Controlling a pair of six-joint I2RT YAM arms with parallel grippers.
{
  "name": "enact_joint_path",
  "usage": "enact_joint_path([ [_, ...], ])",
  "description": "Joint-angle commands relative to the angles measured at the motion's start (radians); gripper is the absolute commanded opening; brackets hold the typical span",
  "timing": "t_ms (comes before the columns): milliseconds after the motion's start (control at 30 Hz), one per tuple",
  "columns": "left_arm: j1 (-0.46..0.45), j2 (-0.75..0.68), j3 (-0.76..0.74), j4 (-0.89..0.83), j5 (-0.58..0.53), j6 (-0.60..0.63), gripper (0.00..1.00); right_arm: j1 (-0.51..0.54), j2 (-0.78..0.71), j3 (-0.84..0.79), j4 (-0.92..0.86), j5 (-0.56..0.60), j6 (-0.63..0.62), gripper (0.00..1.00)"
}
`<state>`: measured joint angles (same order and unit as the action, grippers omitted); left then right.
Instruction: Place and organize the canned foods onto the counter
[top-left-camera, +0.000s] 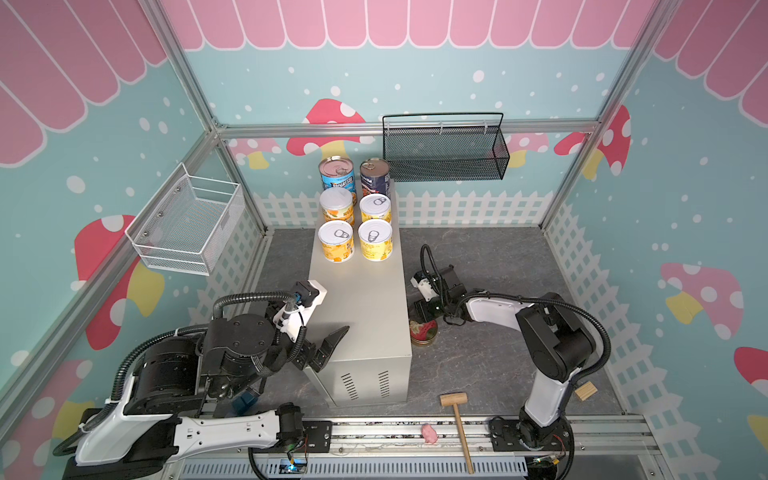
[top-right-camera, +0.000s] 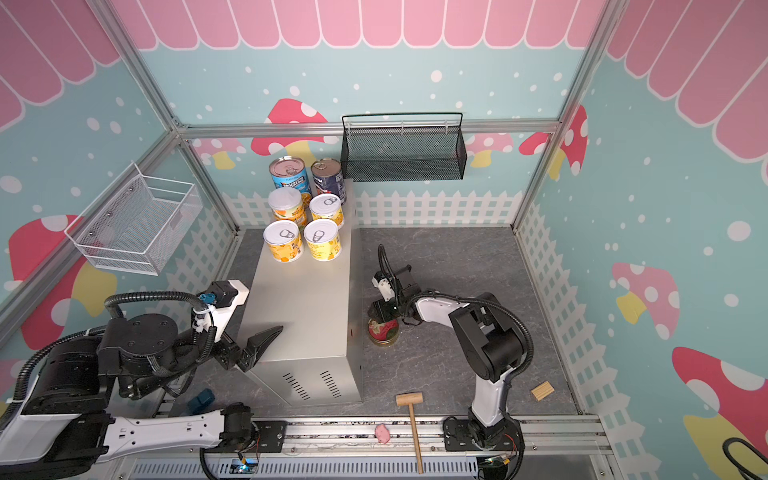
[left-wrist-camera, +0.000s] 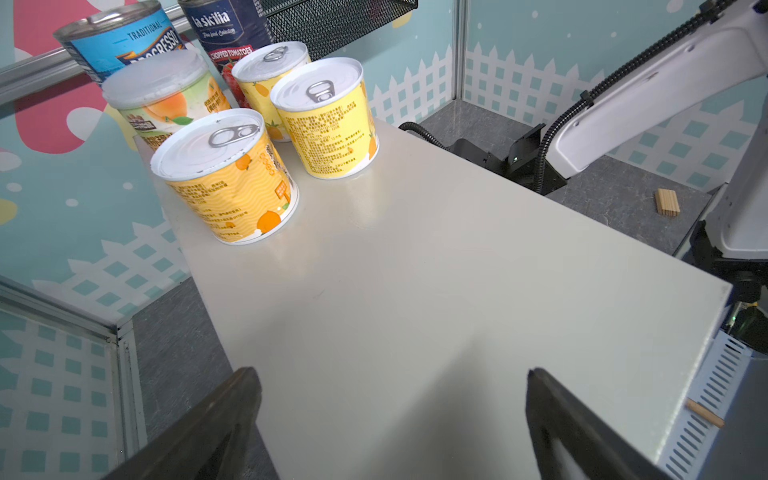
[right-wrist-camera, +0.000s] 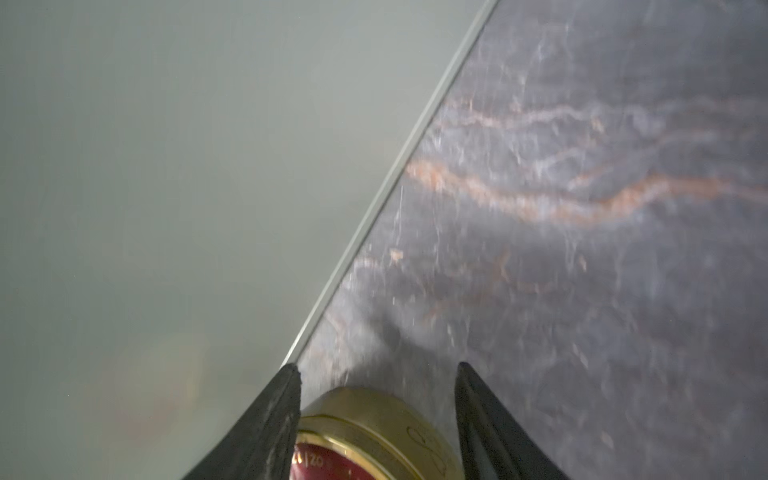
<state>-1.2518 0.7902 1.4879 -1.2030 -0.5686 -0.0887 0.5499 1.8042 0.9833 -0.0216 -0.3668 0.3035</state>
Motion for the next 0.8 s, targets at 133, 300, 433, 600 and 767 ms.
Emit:
enact_joint_path([
  [133, -0.005, 0.042, 0.009, 0.007, 0.146, 0.054, 1.0, 0.001, -0.144, -0.197, -0.01, 0.018, 0.029, 0.59],
  [300, -0.005, 0.08, 0.022, 0.041, 0.205, 0.082, 1.0, 0.002, -0.25, -0.309, 0.008, 0.037, 0.066, 0.59],
  [433, -0.005, 0.128, 0.051, 0.066, 0.241, 0.114, 1.0, 0.002, -0.326, -0.379, 0.011, 0.044, 0.089, 0.59],
  [600, -0.014, 0.191, 0.069, 0.114, 0.331, 0.13, 1.0, 0.002, -0.419, -0.438, -0.007, 0.077, 0.108, 0.59],
  [767, -0.132, 0.273, 0.072, 0.188, 0.274, 0.143, 1.0, -0.004, -0.502, -0.456, -0.038, 0.116, 0.124, 0.59],
])
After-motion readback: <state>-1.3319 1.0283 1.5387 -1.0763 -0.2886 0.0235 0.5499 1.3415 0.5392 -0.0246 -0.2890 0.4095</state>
